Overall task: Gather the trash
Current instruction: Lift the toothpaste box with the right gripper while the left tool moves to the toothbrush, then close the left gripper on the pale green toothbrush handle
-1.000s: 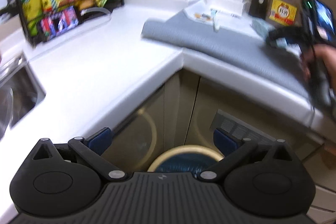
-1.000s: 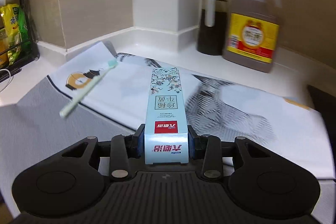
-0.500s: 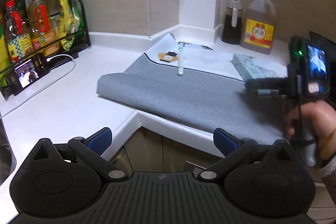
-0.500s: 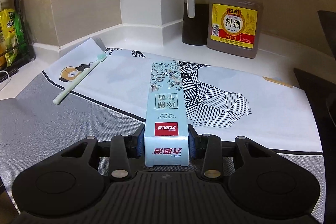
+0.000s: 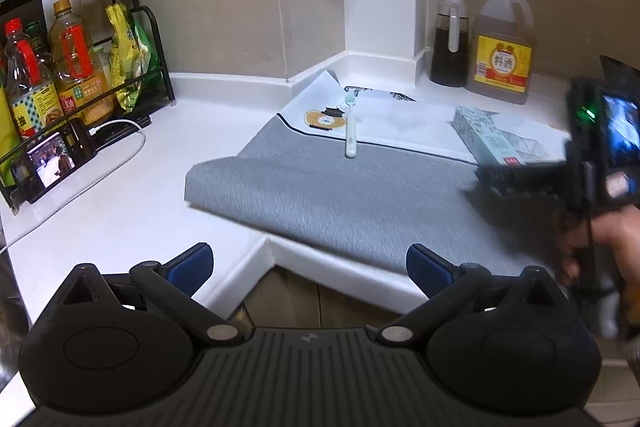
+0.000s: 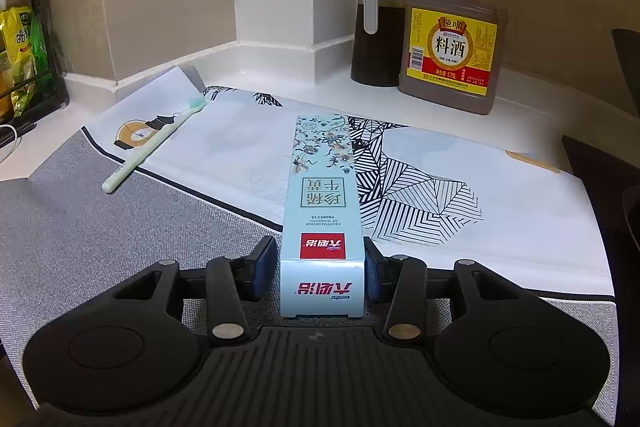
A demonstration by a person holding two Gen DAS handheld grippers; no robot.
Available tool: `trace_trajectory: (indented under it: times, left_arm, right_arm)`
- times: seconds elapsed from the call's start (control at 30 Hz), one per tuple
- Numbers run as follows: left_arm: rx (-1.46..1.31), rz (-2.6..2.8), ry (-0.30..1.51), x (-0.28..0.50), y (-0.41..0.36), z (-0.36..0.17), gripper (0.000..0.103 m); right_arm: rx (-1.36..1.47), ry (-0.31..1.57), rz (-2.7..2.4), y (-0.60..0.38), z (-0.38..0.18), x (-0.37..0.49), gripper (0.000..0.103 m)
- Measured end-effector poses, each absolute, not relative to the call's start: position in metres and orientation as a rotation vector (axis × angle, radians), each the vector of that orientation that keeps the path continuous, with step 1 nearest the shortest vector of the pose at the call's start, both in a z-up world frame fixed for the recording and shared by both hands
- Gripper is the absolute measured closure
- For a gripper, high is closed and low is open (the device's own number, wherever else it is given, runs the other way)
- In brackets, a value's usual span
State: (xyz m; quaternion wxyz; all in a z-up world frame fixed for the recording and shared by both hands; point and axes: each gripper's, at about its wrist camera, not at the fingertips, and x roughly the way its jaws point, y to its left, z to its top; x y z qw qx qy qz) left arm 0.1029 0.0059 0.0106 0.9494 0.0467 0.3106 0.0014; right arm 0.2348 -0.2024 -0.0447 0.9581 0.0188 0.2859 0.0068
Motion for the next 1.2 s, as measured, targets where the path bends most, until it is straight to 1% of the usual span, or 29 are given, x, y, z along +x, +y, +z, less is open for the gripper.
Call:
trace_trajectory:
  times: [0.3,0.37,0.43,0.5,0.73,1.07,1.2]
  left_arm:
    - [0.058,-0.019,0.657,0.171,0.001,0.013,0.000]
    - [0.048,-0.029,0.670,0.188,-0.003,0.011,0.000]
    - [0.052,-0.038,0.684,0.205,-0.008,0.008,0.000]
    - [0.058,-0.050,0.692,0.219,-0.014,0.005,0.000]
    - [0.014,-0.043,0.730,0.264,-0.022,-0.010,0.000]
    - [-0.055,-0.029,0.797,0.297,-0.007,-0.033,0.000]
    - [-0.042,-0.028,0.801,0.305,-0.004,-0.036,0.000]
  right_arm:
    - [0.030,0.583,0.017,-0.201,-0.045,0.236,0.050]
    - [0.031,0.584,0.022,-0.201,-0.045,0.236,0.048]
    - [0.030,0.586,0.028,-0.200,-0.045,0.237,0.044]
    - [0.024,0.588,0.031,-0.199,-0.045,0.237,0.041]
    - [0.024,0.591,0.034,-0.199,-0.045,0.238,0.036]
    - [0.019,0.599,0.037,-0.198,-0.045,0.241,0.027]
    - [0.019,0.603,0.038,-0.197,-0.046,0.242,0.023]
